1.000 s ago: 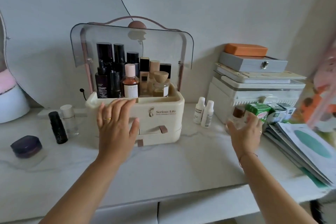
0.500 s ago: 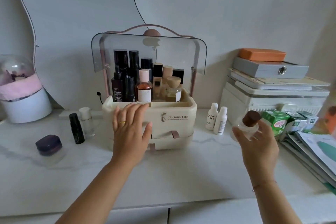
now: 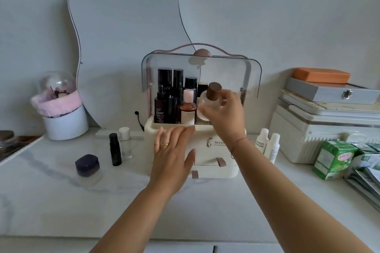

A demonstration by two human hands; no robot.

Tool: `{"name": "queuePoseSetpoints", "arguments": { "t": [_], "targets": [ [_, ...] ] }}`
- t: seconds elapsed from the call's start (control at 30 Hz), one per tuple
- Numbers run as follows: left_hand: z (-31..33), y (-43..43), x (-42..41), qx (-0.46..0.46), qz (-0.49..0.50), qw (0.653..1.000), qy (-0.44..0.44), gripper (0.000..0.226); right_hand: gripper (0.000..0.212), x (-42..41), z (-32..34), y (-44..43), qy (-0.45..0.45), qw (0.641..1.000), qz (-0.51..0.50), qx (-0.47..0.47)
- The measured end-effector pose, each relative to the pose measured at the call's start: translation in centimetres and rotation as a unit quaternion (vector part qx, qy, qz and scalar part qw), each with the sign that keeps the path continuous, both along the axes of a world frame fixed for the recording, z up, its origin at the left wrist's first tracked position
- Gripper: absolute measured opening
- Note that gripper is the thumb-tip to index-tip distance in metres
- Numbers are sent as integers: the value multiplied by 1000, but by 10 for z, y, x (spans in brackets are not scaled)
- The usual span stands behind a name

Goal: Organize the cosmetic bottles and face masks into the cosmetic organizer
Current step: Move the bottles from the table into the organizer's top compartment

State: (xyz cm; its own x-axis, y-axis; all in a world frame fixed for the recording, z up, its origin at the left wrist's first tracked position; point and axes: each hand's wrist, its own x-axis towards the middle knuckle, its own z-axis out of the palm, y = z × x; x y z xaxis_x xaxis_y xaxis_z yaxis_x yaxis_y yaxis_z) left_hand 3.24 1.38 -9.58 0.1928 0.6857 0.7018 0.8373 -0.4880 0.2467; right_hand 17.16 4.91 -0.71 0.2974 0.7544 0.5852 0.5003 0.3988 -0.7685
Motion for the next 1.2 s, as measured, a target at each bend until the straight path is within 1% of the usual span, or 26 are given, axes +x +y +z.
{"name": "queuePoseSetpoints", "arguments": {
  "t": [0.07,0.27,0.43,0.53,0.67,0.8,0.93,1.03,1.1,1.2],
  "targets": [
    [0,0,-1,1,-1,1000,1,49,27,-7,-2,9,-29,999,-28,-11],
    [0,1,-2,2,0,1000,2,48,41,-7,-14,19,-90,994,-53,-36],
    [-3,2,-4,0,1,1000,4,49,43,-5,-11,24,-103,993,-50,-43],
    [-3,3,-3,-1,1,1000,-1,48,40,-4,-6,27,-133,989,-42,-51],
    [-5,4,-2,-2,0,1000,-8,48,33,-2,-4,31,-141,986,-45,-75],
    [-4,5,-2,3,-4,1000,-5,48,28,-1,-12,33,-169,979,-63,-93],
    [-4,5,-2,1,-2,1000,-1,49,28,-4,-12,36,-186,974,-83,-98],
    [-5,4,-3,3,-5,1000,-2,49,32,-5,-15,33,-180,977,-84,-82],
    [-5,4,-3,6,-5,1000,0,50,40,-3,-18,28,-170,981,-77,-55],
    [-6,5,-4,9,-3,1000,5,51,41,8,-22,22,-149,984,-93,1]
  ]
}}
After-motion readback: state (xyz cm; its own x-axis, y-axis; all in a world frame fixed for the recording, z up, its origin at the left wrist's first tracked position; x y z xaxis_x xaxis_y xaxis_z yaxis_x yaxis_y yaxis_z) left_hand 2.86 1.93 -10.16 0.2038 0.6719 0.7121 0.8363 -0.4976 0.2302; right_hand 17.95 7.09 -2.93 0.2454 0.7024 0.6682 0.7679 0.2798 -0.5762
